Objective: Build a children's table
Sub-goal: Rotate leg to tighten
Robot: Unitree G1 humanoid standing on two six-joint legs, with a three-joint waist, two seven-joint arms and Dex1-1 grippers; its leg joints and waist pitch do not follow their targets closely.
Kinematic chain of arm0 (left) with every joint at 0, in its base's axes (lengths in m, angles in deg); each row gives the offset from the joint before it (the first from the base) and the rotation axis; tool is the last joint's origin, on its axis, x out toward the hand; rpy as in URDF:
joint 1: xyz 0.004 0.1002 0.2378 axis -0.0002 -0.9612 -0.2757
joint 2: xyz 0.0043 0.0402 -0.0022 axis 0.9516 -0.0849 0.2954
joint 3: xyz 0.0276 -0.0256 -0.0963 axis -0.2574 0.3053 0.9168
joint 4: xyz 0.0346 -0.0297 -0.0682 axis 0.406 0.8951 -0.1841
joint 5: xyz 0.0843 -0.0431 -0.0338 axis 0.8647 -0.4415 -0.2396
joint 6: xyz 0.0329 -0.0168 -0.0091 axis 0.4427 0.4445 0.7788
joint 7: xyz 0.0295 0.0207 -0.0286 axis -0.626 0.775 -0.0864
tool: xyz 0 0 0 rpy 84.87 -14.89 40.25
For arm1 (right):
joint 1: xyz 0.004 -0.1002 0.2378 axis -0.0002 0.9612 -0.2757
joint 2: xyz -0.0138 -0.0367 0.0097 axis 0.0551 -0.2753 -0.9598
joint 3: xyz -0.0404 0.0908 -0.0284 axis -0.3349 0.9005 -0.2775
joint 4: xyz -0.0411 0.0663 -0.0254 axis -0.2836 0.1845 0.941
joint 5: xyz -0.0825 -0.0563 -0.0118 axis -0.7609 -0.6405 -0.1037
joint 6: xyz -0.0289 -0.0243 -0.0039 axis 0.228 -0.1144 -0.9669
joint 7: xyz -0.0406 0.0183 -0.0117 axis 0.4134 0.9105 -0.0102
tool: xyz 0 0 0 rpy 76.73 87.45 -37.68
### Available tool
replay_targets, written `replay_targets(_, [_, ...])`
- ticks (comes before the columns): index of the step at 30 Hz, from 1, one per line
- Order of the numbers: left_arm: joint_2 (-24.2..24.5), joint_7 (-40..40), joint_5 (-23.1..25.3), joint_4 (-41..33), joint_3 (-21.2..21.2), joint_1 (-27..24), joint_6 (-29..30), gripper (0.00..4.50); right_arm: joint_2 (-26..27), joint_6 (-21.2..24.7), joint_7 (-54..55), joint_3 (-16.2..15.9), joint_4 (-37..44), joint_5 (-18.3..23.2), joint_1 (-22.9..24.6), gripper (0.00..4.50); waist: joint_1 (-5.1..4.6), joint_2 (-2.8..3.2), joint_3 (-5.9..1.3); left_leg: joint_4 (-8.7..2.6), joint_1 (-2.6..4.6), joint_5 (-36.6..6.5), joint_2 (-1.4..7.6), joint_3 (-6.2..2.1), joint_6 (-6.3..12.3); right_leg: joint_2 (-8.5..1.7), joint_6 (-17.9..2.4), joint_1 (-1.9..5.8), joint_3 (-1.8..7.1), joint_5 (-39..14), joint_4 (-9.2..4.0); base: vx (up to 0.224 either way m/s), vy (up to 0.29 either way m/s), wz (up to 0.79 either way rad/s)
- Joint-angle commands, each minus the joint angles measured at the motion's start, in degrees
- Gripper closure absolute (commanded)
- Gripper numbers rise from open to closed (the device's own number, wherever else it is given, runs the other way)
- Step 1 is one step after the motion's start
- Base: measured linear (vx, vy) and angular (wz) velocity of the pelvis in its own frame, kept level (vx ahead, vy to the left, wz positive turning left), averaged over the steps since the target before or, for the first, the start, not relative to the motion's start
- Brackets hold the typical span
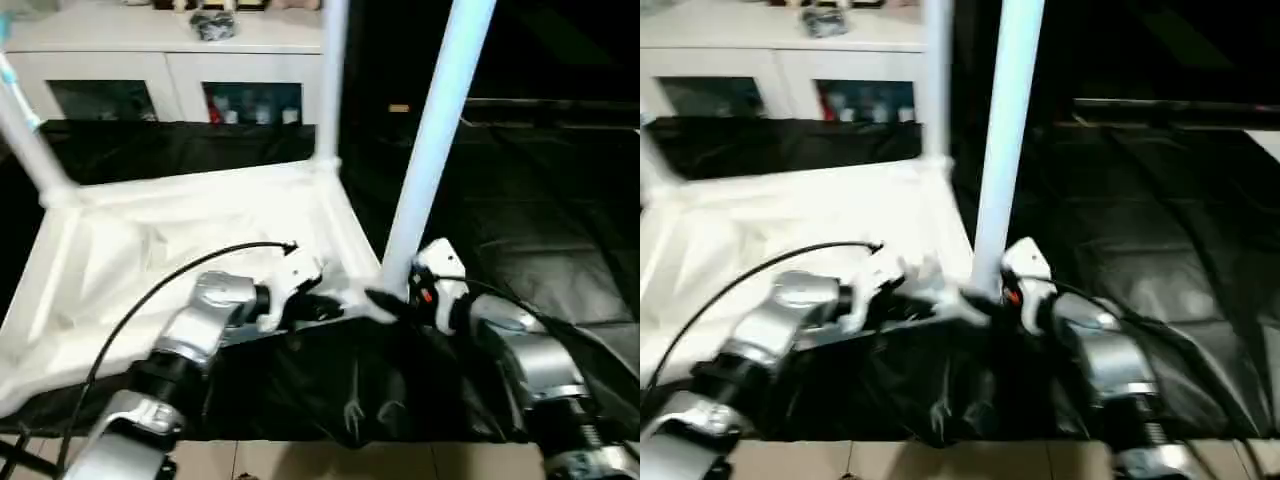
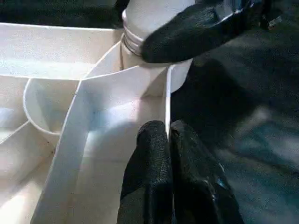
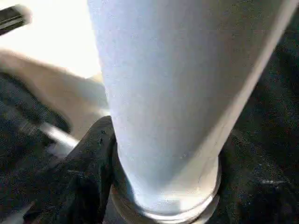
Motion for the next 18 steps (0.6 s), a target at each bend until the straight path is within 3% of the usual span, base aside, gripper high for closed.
replay_targets(1, [-4.8, -2.7, -1.7, -0.9, -1.0, 1.7, 0.2, 4.5, 4.2, 1.4, 2.6, -4.2, -1.4, -0.6, -0.5, 1.84, -0.25, -0.75, -2.93, -4.24, 0.84, -18.8, 1.51, -1.3, -0.49, -2.87, -8.0, 1.89, 1.78, -25.1, -4.75, 0.0, 0.0, 0.0])
replay_targets(4, [-7.2, -4.5, -1.4, -1.2, -1.6, 1.7, 0.9, 4.5, 7.8, 1.3, 4.9, -4.6, -1.7, -1.2, -1.1, 1.84, -0.38, -0.55, -3.05, -4.2, 0.9, -18.7, 1.51, -1.23, -0.24, -2.83, -8.0, 1.76, 1.9, -24.0, -4.73, 0.0, 0.0, 0.0])
replay_targets(6, [-7.7, -4.7, -1.4, -1.5, -1.9, 1.6, 1.1, 4.5, 8.6, 1.5, 4.4, -4.7, -1.3, -0.5, -1.1, 1.14, -0.38, -0.62, -3.02, -4.23, 0.88, -18.5, 1.53, -1.23, -0.03, -2.76, -8.1, 1.86, 1.88, -23.2, -4.69, 0.0, 0.0, 0.0])
replay_targets(8, [-7.5, -3.7, -1.0, -2.1, -2.8, 1.4, 0.5, 4.5, 8.4, 1.7, 2.3, -5.1, 0.3, 0.6, -0.7, 1.07, -0.3, -0.46, -3.13, -4.22, 0.82, -18.2, 1.56, -1.19, 0.22, -2.73, -8.4, 1.88, 1.98, -21.8, -4.54, 0.0, 0.0, 0.0])
replay_targets(14, [-4.5, 0.6, -1.5, -3.5, -3.3, 0.8, -0.7, 4.5, 3.2, -0.3, -2.9, -6.2, 2.8, 0.1, 0.6, 0.46, -0.11, -0.15, -3.1, -4.22, 0.82, -18.2, 1.61, -1.14, 0.45, -2.65, -9.0, 2.04, 2.02, -19.3, -4.34, 0.0, 0.0, 0.0])
replay_targets(18, [-2.1, 5.6, -2.2, -4.4, -4.0, 0.0, -2.6, 4.5, -1.9, -1.0, -9.6, -6.5, 5.2, 0.9, 1.5, 0.46, 0.09, -0.25, -3.29, -3.99, 0.64, -15.9, 1.63, -1.0, 1.53, -2.62, -10.5, 2.32, 2.04, -14.7, -3.83, 0.0, 0.0, 0.0])
